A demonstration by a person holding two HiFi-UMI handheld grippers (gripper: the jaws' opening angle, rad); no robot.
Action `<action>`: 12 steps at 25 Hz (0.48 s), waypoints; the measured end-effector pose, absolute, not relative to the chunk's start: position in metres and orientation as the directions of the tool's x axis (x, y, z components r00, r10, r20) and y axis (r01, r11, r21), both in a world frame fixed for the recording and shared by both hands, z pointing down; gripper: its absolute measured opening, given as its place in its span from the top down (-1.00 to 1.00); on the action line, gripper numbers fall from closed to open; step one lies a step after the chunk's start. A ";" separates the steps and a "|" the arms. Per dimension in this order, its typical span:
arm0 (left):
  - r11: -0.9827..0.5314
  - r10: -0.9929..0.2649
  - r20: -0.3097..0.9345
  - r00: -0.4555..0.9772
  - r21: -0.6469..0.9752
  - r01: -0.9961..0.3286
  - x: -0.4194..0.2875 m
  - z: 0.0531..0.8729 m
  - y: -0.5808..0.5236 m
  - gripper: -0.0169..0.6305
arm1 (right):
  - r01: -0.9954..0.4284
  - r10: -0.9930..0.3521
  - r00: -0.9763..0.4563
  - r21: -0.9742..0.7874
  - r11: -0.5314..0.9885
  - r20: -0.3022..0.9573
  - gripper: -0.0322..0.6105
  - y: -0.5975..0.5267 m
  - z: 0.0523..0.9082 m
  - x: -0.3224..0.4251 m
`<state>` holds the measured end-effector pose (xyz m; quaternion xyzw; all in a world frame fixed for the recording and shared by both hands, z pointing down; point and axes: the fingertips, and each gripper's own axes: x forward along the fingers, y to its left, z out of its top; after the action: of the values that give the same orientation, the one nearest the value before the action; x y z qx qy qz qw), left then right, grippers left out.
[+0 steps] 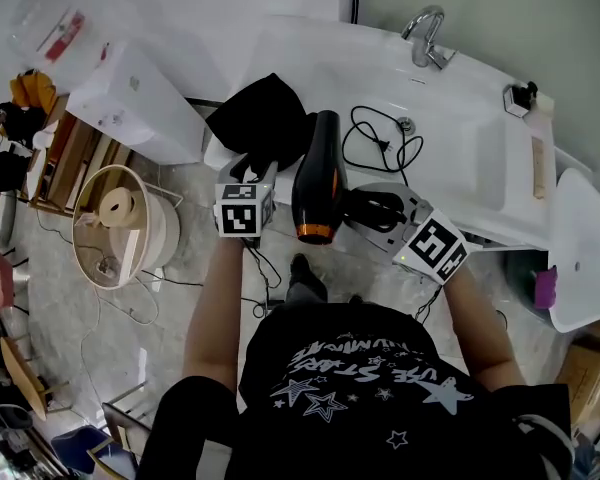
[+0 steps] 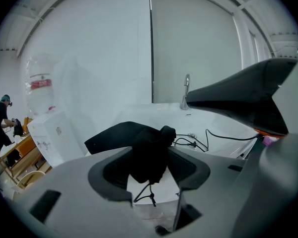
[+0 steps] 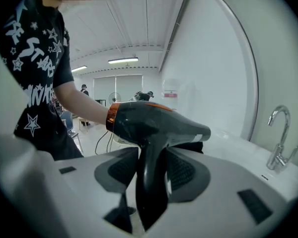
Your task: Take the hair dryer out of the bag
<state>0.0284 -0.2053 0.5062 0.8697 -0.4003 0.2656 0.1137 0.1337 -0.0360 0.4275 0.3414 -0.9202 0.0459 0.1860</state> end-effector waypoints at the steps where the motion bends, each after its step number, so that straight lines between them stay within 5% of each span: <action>1: -0.658 -0.634 0.546 0.548 -0.009 -0.753 0.031 0.506 -0.200 0.17 | -0.650 -0.617 -0.695 0.043 0.758 0.369 0.35 -0.034 0.426 0.136; 5: -0.681 -0.634 0.511 0.580 -0.015 -0.732 0.041 0.501 -0.177 -0.18 | -0.678 -0.650 -0.676 0.051 0.733 0.347 0.35 -0.030 0.423 0.149; 12: -0.665 -0.677 0.437 0.592 -0.017 -0.747 0.042 0.475 -0.141 -0.26 | -0.716 -0.692 -0.655 0.043 0.697 0.302 0.35 -0.019 0.412 0.160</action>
<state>0.0419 -0.1406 0.4753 0.8883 -0.4008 0.2079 0.0841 0.1602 -0.0188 0.4115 0.3873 -0.9089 0.0400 0.1492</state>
